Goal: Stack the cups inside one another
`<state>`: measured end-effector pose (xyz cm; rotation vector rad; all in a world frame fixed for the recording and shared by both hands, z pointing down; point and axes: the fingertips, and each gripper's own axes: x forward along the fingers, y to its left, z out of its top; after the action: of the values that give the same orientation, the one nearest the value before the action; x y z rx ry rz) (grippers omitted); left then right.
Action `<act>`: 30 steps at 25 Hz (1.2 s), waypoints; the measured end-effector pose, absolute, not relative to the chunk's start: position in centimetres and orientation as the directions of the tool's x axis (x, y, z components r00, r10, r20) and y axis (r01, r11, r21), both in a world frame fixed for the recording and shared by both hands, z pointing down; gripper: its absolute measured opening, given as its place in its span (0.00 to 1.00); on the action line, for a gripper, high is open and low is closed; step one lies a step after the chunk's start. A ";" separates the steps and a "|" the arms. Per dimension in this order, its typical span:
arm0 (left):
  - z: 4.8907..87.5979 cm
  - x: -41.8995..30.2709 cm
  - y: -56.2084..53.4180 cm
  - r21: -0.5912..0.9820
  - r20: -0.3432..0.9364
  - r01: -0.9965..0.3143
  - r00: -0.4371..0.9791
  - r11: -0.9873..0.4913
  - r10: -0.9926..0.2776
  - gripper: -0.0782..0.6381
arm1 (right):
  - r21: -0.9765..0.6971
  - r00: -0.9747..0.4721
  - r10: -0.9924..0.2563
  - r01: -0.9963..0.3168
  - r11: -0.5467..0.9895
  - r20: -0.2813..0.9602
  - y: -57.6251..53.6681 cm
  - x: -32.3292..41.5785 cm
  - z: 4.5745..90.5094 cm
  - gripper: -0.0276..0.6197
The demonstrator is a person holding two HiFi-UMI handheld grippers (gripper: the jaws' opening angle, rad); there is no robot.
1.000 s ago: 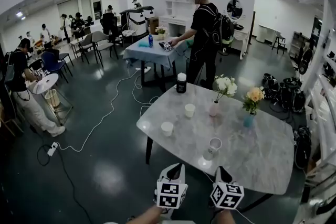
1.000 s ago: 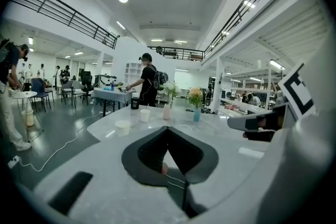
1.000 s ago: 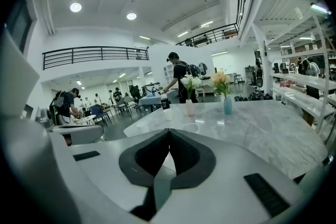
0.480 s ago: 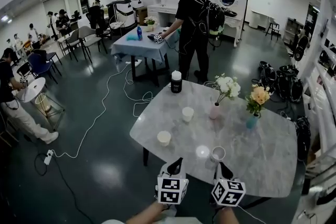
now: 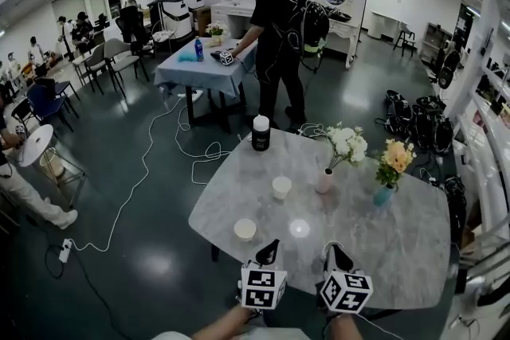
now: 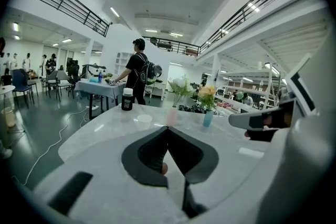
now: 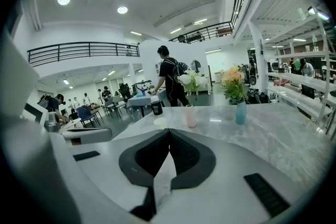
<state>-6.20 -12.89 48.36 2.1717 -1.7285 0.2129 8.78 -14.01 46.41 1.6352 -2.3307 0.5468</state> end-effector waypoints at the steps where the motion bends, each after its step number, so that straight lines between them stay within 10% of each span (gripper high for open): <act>1: 48.4 -6.3 -13.5 0.182 0.341 -0.963 0.251 -0.199 -0.906 0.10 | -0.166 -0.342 -0.849 -0.939 0.300 0.403 -14.5 8.5 46.4 0.05; 30: 50.1 -10.3 -17.0 0.183 0.411 -0.983 0.069 0.009 -0.909 0.10 | -0.225 -0.536 -0.726 -0.843 0.489 0.431 -20.3 3.0 47.4 0.05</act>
<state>-10.26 -17.04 50.09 1.9384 -1.8777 0.2385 2.97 -20.29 47.45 1.3305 -2.4588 0.6015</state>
